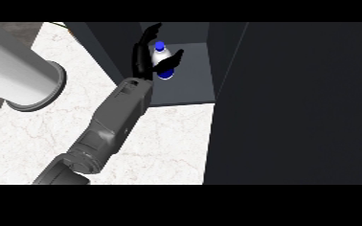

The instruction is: Pick up the bottled water, place it into the cabinet and close the cabinet

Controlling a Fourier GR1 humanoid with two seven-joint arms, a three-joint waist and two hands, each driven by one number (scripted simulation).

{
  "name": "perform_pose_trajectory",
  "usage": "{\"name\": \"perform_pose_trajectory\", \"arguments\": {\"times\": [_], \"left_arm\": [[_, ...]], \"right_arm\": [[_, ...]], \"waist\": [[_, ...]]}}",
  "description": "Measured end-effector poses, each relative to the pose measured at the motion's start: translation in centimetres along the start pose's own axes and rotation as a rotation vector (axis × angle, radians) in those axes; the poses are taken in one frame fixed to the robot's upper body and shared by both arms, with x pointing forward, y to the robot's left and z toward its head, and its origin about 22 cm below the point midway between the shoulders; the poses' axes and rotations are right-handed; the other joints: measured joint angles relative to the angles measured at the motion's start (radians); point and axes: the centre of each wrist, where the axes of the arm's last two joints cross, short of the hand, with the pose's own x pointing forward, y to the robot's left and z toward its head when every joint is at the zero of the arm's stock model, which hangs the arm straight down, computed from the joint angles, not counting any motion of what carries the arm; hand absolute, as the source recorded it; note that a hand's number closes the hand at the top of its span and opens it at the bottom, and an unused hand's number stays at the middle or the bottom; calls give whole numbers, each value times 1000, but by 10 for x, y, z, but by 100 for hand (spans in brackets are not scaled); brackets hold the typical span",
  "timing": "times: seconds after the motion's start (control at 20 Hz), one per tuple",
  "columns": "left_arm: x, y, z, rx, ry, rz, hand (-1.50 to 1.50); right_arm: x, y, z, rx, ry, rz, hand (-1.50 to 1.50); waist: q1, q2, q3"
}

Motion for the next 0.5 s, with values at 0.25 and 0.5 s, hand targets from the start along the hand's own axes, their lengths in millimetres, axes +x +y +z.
{"name": "perform_pose_trajectory", "arguments": {"times": [0.25,0.5], "left_arm": [[3,1,-1,-53,-53,177,150],[9,-1,1,-138,-88,311,150]], "right_arm": [[1,-2,0,8,11,13,-150],[1,-1,0,-9,26,2,-150]], "waist": [[7,-5,0],[16,-8,0]]}}
